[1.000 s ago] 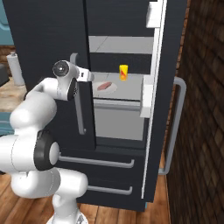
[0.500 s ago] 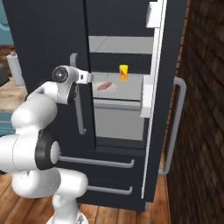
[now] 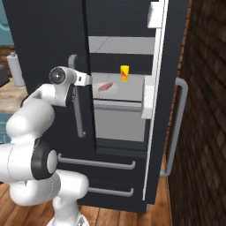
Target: Retrieve the steak from the fridge and place it on the saucepan with marinade on the stove.
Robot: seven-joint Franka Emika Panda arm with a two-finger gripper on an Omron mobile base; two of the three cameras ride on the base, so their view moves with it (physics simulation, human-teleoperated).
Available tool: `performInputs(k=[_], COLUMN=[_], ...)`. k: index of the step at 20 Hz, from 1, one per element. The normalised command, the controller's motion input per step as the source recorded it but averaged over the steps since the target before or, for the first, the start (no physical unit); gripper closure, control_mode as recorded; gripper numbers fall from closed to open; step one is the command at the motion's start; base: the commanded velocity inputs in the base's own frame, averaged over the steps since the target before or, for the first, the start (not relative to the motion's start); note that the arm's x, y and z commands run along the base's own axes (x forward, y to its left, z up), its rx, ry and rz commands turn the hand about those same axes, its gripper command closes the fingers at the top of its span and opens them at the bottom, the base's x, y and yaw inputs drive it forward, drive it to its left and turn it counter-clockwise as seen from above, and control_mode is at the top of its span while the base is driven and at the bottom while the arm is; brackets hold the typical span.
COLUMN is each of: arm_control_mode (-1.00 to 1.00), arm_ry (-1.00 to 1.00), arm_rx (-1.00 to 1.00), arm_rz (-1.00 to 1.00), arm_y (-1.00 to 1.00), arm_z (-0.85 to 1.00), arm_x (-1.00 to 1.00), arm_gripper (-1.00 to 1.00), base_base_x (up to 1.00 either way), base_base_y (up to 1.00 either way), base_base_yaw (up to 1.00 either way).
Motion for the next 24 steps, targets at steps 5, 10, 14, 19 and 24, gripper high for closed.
performInputs(k=[5, 10, 14, 19, 24], arm_control_mode=[-1.0, -1.0, -1.0, -1.0, -1.0], arm_ry=[0.25, 0.15, 0.1, 0.01, -0.02], arm_rx=[0.0, 0.0, 0.0, -0.01, -0.01], arm_rz=[0.0, 0.0, 0.0, 0.0, 0.0], arm_y=[0.24, 0.49, 0.62, 0.89, 1.0], arm_z=[0.21, 0.07, 0.0, -0.12, -0.33], arm_x=[-0.56, -0.05, -0.02, -0.37, -0.72], arm_gripper=[1.0, 1.0, 1.0, 1.0, 1.0], base_base_x=[0.0, 0.0, 0.0, 0.0, 0.0], base_base_y=[0.0, 0.0, 0.0, 0.0, 0.0], base_base_yaw=[0.0, 0.0, 0.0, 0.0, 0.0])
